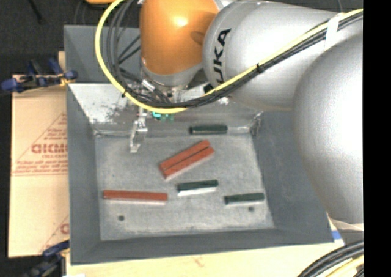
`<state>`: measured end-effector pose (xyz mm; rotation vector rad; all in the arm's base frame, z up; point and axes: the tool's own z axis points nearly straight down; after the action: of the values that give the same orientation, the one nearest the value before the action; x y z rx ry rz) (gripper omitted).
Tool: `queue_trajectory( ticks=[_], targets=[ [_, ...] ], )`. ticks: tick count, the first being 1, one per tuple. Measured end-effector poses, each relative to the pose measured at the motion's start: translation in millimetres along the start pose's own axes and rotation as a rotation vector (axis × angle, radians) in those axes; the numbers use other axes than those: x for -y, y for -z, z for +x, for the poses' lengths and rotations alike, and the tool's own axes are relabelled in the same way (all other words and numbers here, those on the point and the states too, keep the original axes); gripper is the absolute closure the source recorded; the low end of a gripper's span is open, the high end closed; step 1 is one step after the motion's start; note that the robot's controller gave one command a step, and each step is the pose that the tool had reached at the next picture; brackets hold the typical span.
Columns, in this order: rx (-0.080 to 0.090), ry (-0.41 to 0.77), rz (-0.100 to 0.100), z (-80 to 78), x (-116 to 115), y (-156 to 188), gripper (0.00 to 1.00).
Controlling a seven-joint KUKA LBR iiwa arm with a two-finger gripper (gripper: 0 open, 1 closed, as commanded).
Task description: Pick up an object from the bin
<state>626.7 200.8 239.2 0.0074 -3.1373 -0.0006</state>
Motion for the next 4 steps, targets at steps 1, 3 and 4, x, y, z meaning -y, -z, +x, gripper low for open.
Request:
queue_trajectory(
  ticks=[1,3,4],
  targets=[
    [0.008,-0.003,-0.001,-1.5,1.1,5.4,0.00],
    [0.010,0.057,-0.001,38.3,35.3,-117.6,0.00],
    [0.007,0.008,0.004,37.2,23.9,-148.7,0.00]
  ],
)
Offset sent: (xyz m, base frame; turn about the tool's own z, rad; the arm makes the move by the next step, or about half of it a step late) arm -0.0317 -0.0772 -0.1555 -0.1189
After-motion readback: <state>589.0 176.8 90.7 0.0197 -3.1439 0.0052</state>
